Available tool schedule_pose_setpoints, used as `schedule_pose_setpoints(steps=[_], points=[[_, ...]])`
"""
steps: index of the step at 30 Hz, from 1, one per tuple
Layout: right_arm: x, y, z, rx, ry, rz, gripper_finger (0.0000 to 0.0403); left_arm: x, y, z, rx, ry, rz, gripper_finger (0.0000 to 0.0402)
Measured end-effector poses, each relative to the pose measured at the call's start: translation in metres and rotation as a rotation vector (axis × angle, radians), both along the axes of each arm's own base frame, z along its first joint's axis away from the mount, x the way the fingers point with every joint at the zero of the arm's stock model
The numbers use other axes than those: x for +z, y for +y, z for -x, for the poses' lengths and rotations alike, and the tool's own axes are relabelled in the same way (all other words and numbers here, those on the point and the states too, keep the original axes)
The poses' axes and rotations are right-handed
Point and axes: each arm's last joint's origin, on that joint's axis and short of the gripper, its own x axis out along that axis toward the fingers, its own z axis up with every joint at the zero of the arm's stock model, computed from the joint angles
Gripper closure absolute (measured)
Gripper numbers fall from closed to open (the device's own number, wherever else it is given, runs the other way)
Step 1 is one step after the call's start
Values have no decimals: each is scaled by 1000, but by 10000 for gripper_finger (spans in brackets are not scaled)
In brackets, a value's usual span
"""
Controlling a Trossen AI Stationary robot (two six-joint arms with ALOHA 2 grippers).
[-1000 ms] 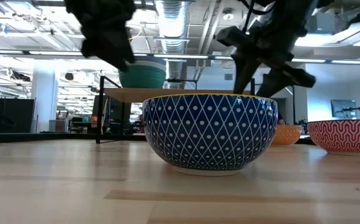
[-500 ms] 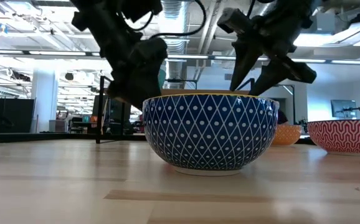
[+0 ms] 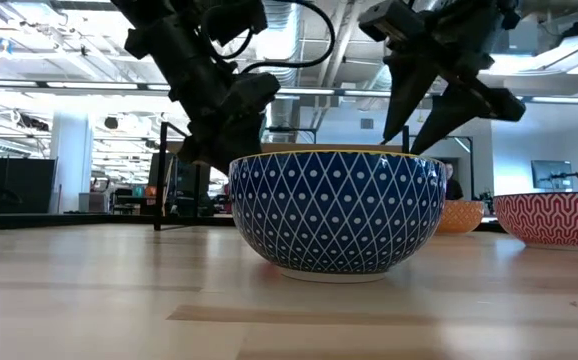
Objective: Place and stack bowls onto a shelf
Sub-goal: Stack the red bowl into the blue bowl
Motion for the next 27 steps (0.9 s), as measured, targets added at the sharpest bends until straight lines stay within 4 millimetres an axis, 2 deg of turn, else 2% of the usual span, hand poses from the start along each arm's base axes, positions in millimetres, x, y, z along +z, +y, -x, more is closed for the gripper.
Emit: schedule_pose_setpoints(steps=[5,9,13,22,25,27], points=[[9,0,0,0,24,17,209,-3,7,0,7,17,15,378],[13,0,-1,0,27,20,209,-5,12,-1,-31,23,63,394],[14,0,-1,1,24,21,209,-7,14,0,-69,35,109,379],[14,3,0,9,24,20,209,-7,12,0,-104,42,124,307],[14,4,0,12,24,19,209,-9,13,2,-82,69,105,302],[14,6,1,16,22,18,209,-10,14,4,-77,93,85,312]])
